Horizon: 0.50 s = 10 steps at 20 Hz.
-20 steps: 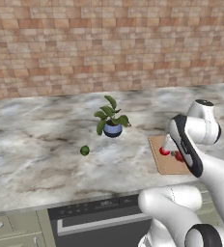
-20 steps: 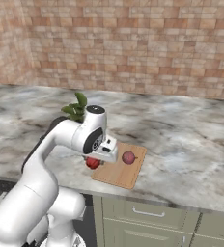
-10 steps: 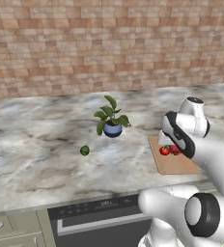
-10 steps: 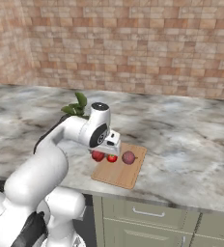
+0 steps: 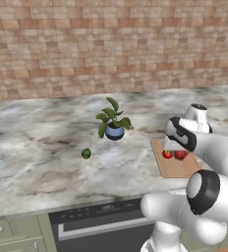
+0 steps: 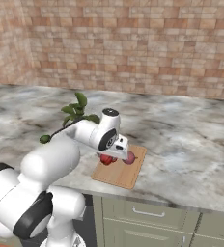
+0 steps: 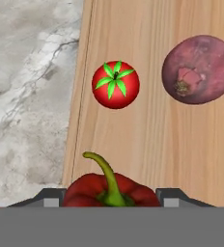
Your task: Place the avocado, onion, tomato, and bell pepper on the cutting board.
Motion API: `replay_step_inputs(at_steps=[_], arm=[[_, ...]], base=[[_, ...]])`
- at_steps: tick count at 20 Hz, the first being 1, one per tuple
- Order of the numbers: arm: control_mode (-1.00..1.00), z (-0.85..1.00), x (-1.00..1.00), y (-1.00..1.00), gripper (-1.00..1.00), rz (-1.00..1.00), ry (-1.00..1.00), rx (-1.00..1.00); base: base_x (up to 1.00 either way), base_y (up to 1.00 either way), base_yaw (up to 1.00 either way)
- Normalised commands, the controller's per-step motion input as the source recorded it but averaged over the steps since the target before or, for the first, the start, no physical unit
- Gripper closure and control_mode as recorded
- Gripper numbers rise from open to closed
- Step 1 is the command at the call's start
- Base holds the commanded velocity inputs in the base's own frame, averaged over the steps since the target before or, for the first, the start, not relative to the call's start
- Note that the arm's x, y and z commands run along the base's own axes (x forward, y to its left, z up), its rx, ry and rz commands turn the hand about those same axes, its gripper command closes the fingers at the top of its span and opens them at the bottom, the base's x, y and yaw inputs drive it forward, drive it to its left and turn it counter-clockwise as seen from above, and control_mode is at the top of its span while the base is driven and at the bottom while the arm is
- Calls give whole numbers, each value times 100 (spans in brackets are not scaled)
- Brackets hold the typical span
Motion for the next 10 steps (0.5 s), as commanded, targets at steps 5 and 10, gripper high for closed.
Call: replay_step_inputs(at_steps=[5,10], arm=[[-100,-39,11,-7,100,0,0,0],[-100,-33,4,0,100,0,0,0]], base=[[0,0,0],[0,0,0]])
